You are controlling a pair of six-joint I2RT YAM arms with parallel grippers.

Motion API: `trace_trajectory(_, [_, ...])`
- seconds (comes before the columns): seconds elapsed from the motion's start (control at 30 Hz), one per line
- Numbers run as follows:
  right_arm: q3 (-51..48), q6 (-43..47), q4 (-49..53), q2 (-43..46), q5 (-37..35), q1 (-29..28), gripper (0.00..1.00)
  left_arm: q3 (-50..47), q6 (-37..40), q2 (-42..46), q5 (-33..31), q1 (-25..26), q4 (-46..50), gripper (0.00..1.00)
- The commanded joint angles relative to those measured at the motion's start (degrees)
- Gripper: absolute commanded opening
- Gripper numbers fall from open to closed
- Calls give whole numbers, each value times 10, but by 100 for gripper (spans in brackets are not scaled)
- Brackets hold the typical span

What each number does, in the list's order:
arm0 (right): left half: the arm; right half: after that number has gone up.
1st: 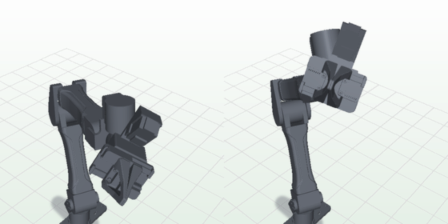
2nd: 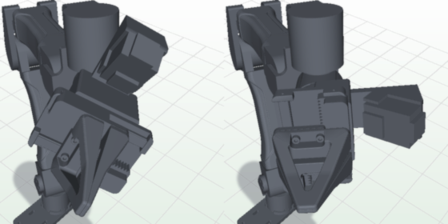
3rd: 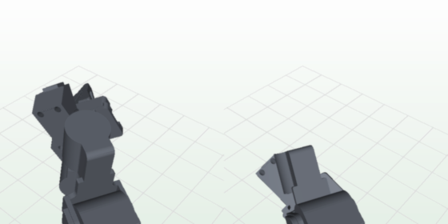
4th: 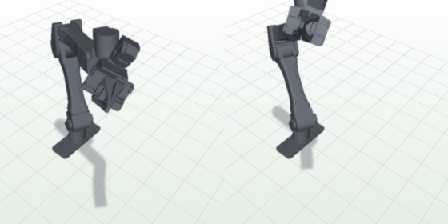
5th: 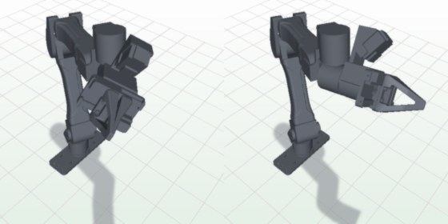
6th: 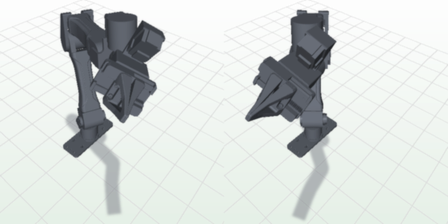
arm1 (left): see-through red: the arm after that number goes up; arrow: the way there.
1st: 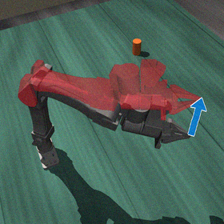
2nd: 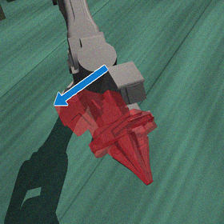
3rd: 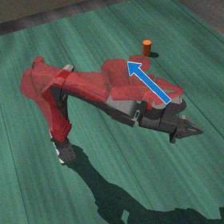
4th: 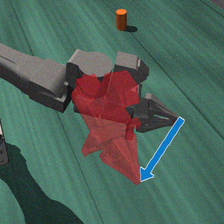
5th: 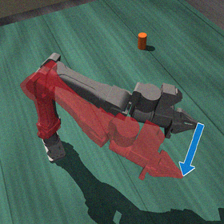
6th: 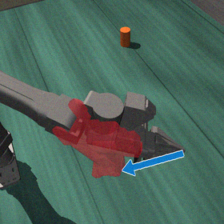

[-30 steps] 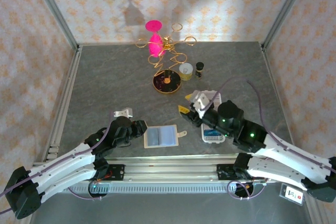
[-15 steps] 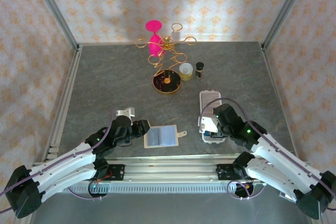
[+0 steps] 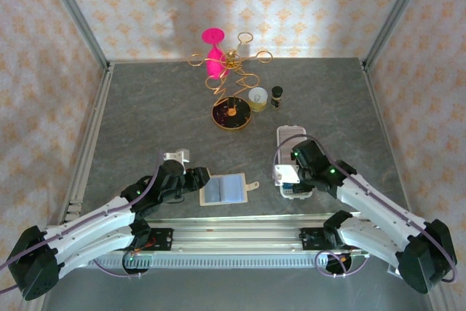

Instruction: Put the credit cards into the card holder

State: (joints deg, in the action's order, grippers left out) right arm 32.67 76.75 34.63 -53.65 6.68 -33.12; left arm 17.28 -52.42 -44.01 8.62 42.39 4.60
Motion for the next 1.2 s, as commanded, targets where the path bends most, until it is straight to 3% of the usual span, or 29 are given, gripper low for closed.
trace_trajectory(0.0, [-9,20,-20,-9,8,7,78,0,9,3,9,2,-9,43])
trace_trajectory(0.3, [-63,42,-77,-11,-2,7,78,-14,0,28,7,2,3,43])
trace_trajectory(0.6, [-65,53,-72,0,-28,7,55,-22,-2,32,10,2,1,42])
trace_trajectory(1.17, [-36,53,-17,18,-29,7,32,-33,-11,38,16,2,-1,40])
